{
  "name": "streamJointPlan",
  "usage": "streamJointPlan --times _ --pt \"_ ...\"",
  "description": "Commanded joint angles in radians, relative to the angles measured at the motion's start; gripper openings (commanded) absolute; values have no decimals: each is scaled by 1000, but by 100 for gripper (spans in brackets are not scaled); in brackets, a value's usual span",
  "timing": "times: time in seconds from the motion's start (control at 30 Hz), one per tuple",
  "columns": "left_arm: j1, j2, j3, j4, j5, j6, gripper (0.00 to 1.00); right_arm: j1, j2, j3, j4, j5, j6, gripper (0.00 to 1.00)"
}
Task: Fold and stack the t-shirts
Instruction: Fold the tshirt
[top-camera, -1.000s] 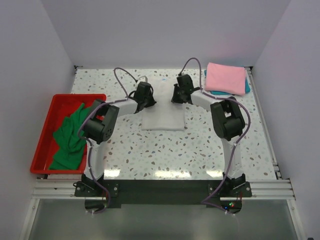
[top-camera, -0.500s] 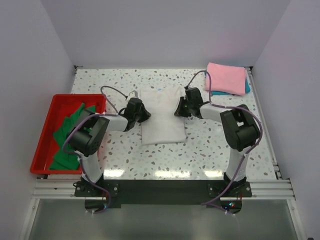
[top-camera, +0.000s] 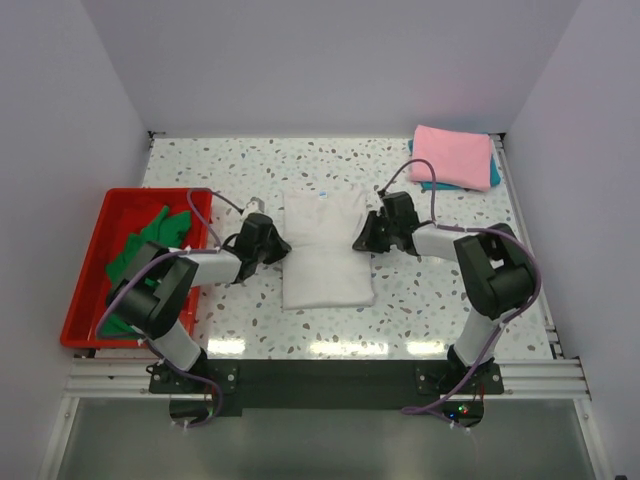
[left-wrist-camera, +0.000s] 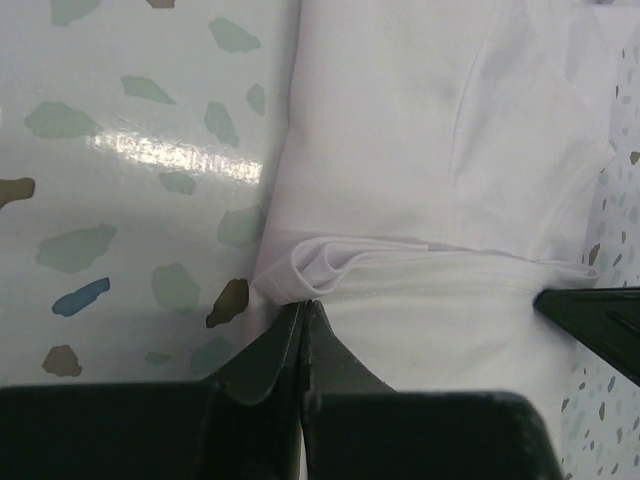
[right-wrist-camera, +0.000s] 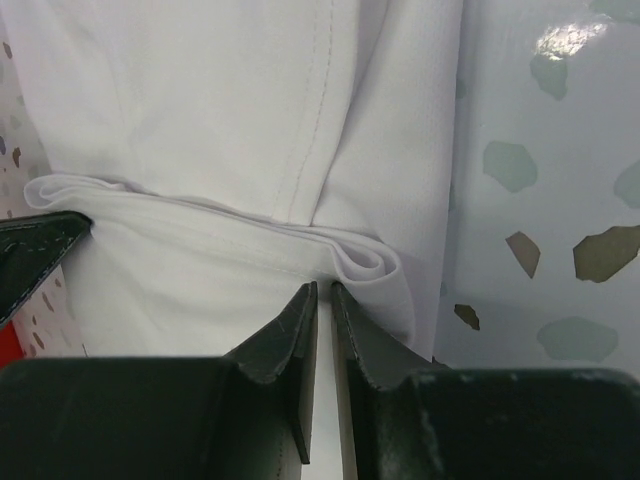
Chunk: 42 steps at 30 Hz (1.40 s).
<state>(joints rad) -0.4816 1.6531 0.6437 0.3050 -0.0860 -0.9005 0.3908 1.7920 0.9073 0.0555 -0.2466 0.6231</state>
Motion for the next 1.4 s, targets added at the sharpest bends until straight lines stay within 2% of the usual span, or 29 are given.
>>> streamJointPlan --times 0.0,0.07,0.3,0.43,0.57,0.63,0.67,0.77,0.8,0.83,0.93,1.13,1.37 --pt "29 10 6 -147 -84 80 2 -32 1 -51 -95 43 -11 17" --pt "29 40 48 -178 -92 95 2 -53 1 -59 -85 3 -2 17" --pt "34 39 53 -193 -90 106 1 -150 15 -71 -59 -135 12 17" --pt "38 2 62 -198 -74 129 3 -178 -3 -58 -78 -161 6 18" --pt "41 -33 132 -239 -48 187 8 -191 -34 -10 -140 -152 -8 19" --pt "46 -59 157 -262 -43 215 17 -198 -61 1 -187 -120 -20 20" --pt "46 -96 172 -277 -38 225 26 -201 -101 4 -203 -100 -28 23" --pt "47 -185 185 -302 -34 253 43 -196 -175 -28 -236 -45 -34 32" --pt "46 -209 183 -337 -35 249 50 -193 -225 -42 -238 -43 -33 39" --pt "46 -231 177 -349 -37 245 52 -190 -247 -57 -255 -34 -34 42" --pt "41 -349 76 -391 -18 210 52 -167 -385 -165 -257 12 -14 47" --pt "5 -573 -197 -337 75 120 53 23 -664 -398 -275 142 101 49" --pt "-52 -693 -361 -268 160 58 54 52 -881 -593 -310 158 182 50"
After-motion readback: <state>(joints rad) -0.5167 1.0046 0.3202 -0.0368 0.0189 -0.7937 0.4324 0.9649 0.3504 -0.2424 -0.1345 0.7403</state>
